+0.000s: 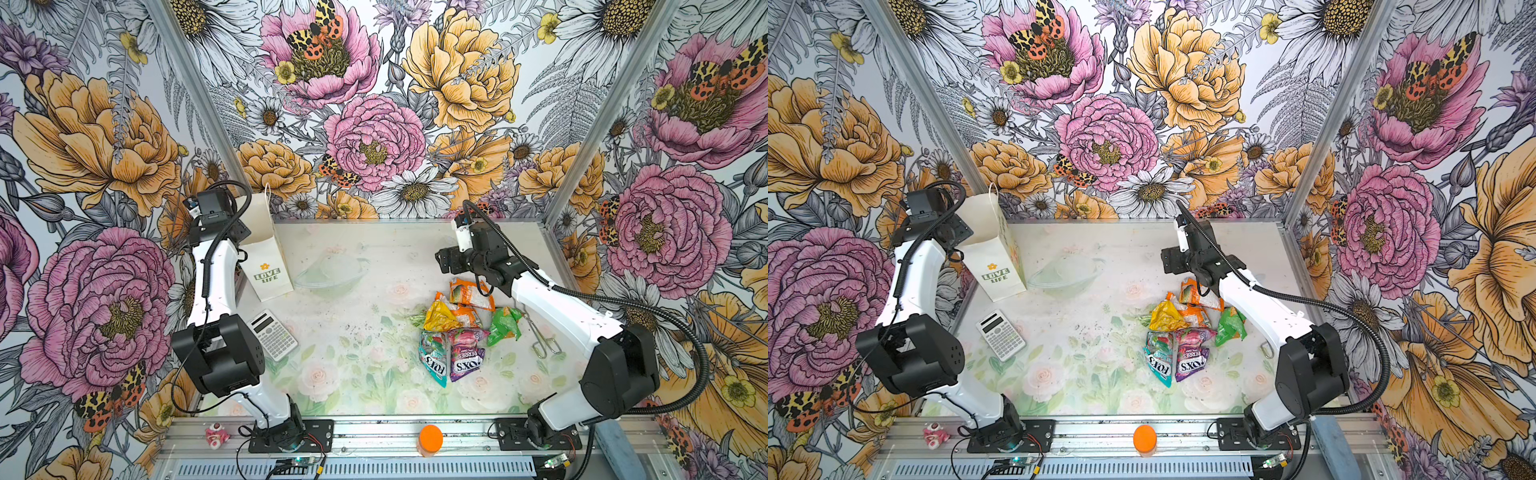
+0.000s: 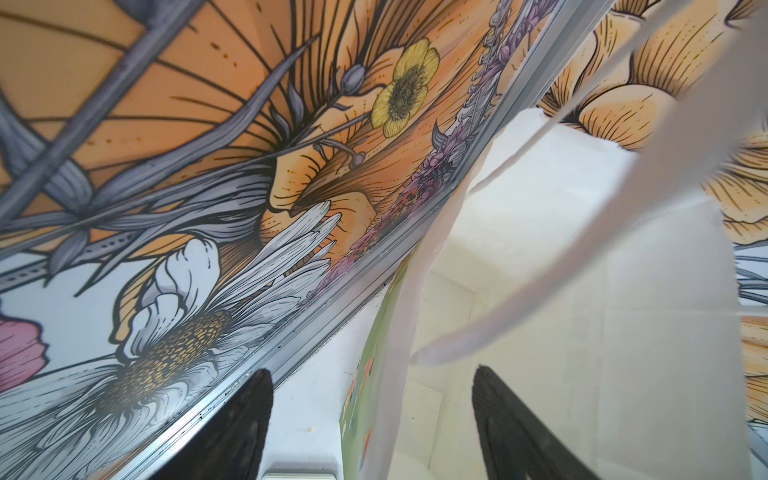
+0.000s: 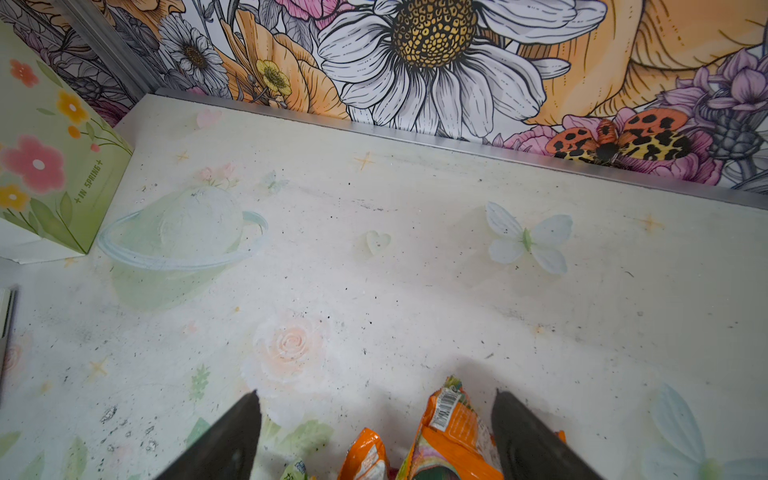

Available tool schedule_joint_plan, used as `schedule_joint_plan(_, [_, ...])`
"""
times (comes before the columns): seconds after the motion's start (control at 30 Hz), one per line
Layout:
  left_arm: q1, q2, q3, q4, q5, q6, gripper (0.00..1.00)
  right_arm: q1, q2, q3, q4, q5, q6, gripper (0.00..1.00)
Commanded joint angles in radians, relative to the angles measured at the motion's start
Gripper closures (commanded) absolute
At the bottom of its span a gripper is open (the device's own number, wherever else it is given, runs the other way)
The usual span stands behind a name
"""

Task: Place the snacks into the paper bag
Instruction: 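Grasp the bag rim with the left gripper and drag it toward the table center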

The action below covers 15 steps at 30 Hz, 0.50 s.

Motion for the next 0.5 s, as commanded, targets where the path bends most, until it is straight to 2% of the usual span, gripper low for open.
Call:
schedule_joint_plan(0.0, [0.018, 0.014, 0.020, -0.003, 0.029, -0.009, 0.26, 0.010, 0.017, 0.030, -0.004, 0.020, -0.015, 0.12])
schedule_joint_plan(0.47, [0.028, 0.037, 0.024, -0.001, 0.059, -0.017, 0.40, 0.018, 0.028, 0.034, -0.004, 0.016, -0.016, 0.13])
